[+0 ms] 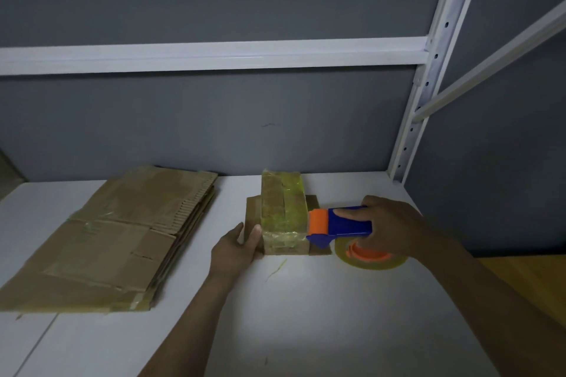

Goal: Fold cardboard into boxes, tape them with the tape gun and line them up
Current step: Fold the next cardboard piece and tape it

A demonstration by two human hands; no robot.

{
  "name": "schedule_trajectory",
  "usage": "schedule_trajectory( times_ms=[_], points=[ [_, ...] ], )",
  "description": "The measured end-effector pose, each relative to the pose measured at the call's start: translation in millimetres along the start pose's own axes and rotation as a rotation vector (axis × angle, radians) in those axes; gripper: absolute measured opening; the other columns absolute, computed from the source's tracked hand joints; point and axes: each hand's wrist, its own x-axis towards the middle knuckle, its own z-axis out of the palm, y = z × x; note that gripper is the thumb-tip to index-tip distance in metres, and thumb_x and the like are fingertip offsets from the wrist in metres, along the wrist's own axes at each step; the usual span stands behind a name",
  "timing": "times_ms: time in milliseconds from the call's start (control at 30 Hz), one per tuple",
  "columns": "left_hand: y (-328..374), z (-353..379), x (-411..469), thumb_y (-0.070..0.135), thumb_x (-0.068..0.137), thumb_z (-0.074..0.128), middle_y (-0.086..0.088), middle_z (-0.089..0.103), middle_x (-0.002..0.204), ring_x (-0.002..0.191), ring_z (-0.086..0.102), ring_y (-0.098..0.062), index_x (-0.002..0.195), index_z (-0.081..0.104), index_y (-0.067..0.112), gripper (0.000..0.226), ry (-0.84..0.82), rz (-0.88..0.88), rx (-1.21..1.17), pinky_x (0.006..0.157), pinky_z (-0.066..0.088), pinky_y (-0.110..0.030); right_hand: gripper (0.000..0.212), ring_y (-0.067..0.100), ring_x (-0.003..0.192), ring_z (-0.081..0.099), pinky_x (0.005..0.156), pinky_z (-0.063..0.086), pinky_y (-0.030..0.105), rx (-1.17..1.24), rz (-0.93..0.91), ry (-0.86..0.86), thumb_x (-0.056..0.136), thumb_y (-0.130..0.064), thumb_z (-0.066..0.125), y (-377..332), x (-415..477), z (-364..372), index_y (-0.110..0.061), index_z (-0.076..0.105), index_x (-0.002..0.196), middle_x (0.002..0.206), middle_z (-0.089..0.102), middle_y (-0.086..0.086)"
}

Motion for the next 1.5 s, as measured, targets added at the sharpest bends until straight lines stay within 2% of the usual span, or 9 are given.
schedule_trajectory(
  times_ms=[67,133,200,333,500,667,933,1167,1500],
  points=[
    [-2.9,-1.8,-1.8,0.062,0.091,0.043,0.001,0.073,0.106,0.104,0.064,-0.021,0.126,0.062,0.024,0.055,0.082,0.078,0.130,0.091,0.047,-0.029,0.075,0.011,0.112,0.047,0.076,0.033,0.013,0.017,-0.001,0.015,0.084,-0.046,0.066,-5.6,2.0,1.6,-0.043,0.024,0.147,0.123,0.046,-0.005],
    [4.6,-0.6,-10.0,0.057,0.093,0.037,0.018,0.067,0.106,0.107,0.062,-0.010,0.128,0.060,0.026,0.053,0.095,0.273,-0.004,0.083,0.044,-0.016,0.074,0.012,0.110,0.049,0.075,0.034,0.014,0.022,-0.022,0.037,0.084,-0.048,0.065,-15.9,5.6,4.3,-0.045,0.024,0.146,0.121,0.048,-0.005],
    [6.8,4.9,-10.1,0.056,0.094,0.037,0.025,0.049,0.130,0.126,0.048,0.000,0.141,0.046,0.029,0.055,0.000,0.379,-0.072,0.099,0.035,-0.011,0.072,0.013,0.107,0.051,0.074,0.033,0.016,0.030,-0.034,0.074,0.085,-0.047,0.065,-25.9,11.6,7.3,-0.046,0.026,0.145,0.117,0.050,-0.004],
    [-10.1,8.2,13.3,0.084,0.080,0.017,0.002,-0.008,0.159,0.147,-0.017,-0.025,0.153,0.010,0.027,0.093,0.011,0.665,0.561,0.117,-0.010,-0.042,0.069,0.016,0.106,0.052,0.077,0.037,0.020,0.015,-0.030,0.124,0.086,-0.048,0.061,-38.5,19.8,11.8,-0.048,0.025,0.145,0.117,0.051,-0.002],
    [-8.2,7.3,25.5,0.086,0.072,0.036,-0.002,0.025,0.157,0.145,0.023,-0.026,0.151,0.029,0.026,0.099,-0.107,0.836,0.786,0.118,0.014,-0.042,0.070,0.018,0.108,0.051,0.078,0.040,0.023,-0.037,-0.063,0.105,0.089,-0.049,0.057,-38.9,20.9,11.6,-0.047,0.018,0.147,0.119,0.049,0.002],
    [-7.7,-0.3,32.2,0.082,0.064,0.038,0.001,0.021,0.160,0.147,0.019,-0.021,0.151,0.015,0.036,0.101,-0.119,0.781,0.837,0.116,0.006,-0.032,0.077,0.018,0.116,0.049,0.080,0.043,0.019,0.037,-0.036,0.023,0.086,-0.051,0.060,-21.5,3.5,10.0,-0.045,0.014,0.148,0.129,0.046,0.000],
    [-8.0,2.6,35.2,0.083,0.065,0.044,-0.003,0.035,0.154,0.141,0.034,-0.026,0.148,0.033,0.031,0.098,-0.106,0.792,0.788,0.114,0.028,-0.044,0.076,0.016,0.120,0.048,0.081,0.038,0.017,-0.111,-0.031,0.003,0.089,-0.050,0.058,-16.9,-15.5,8.0,-0.039,0.015,0.150,0.134,0.045,-0.001],
    [-8.3,5.3,29.0,0.085,0.066,0.042,-0.003,0.031,0.156,0.143,0.028,-0.025,0.149,0.031,0.032,0.100,-0.091,0.782,0.786,0.116,0.022,-0.045,0.046,0.020,0.104,0.056,0.075,0.033,0.027,-0.277,-0.109,0.102,0.091,-0.043,0.054,-64.5,5.8,7.7,-0.028,0.047,0.133,0.116,0.059,0.003],
    [1.4,5.2,14.3,0.084,0.061,0.042,-0.008,0.043,0.149,0.135,0.042,-0.034,0.144,0.043,0.024,0.102,-0.038,0.779,0.753,0.108,0.033,-0.050,0.062,0.015,0.097,0.058,0.076,0.045,0.026,0.236,0.276,-0.014,0.076,-0.044,0.070,-29.8,6.5,1.4,-0.036,0.049,0.134,0.116,0.062,-0.006]
  ],
)
